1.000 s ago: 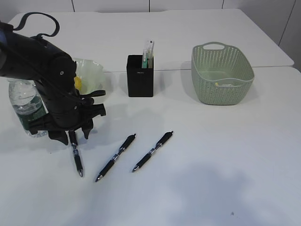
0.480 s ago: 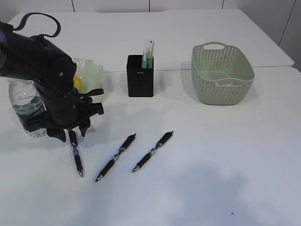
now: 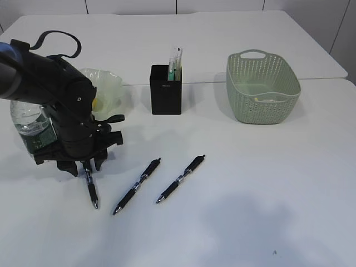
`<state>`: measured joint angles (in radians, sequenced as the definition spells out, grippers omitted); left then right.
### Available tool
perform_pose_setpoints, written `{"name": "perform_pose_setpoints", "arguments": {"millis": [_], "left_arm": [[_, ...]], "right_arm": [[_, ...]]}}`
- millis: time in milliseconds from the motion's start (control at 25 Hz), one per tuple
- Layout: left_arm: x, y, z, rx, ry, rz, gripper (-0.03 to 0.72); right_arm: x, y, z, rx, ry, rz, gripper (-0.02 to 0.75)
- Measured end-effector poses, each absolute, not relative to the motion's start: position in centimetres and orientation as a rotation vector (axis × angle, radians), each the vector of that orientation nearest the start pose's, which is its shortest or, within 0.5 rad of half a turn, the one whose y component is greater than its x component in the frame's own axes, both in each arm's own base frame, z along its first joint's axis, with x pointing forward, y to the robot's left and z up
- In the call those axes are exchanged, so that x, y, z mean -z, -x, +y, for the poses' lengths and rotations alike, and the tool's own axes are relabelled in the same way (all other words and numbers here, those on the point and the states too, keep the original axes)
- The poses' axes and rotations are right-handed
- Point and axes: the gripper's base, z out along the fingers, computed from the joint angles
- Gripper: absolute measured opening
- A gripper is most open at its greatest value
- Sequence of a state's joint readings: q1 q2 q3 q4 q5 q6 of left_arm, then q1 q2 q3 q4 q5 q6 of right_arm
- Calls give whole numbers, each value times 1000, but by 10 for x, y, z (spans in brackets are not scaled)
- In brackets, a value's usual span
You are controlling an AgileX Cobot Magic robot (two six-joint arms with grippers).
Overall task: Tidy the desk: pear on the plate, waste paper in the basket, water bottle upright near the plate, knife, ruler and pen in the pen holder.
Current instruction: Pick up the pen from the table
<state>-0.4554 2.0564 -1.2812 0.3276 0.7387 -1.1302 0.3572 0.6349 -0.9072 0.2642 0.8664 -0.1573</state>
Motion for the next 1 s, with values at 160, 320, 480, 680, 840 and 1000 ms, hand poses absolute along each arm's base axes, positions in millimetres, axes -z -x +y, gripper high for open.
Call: {"name": "perform_pose_setpoints", "arguments": {"millis": [160, 320, 480, 680, 840, 1000], "left_arm": [[-125, -359, -154, -84, 635, 2791, 304], [-125, -360, -154, -73, 625, 2781, 299], [-120, -360, -154, -87, 621, 2787, 298], [-118, -361, -154, -96, 615, 2790, 295], [-118, -361, -153, -101, 604, 2785, 271], [-118, -361, -153, -100, 604, 2782, 225]], "right_arm": [[-388, -88, 52, -436, 476, 2024, 300], [-388, -88, 52, -436, 476, 2025, 299], [-388, -88, 52, -436, 477, 2027, 299], [-388, -88, 52, -436, 478, 2029, 299], [-388, -88, 52, -436, 478, 2029, 299], [-388, -88, 52, -438, 478, 2029, 299]]}}
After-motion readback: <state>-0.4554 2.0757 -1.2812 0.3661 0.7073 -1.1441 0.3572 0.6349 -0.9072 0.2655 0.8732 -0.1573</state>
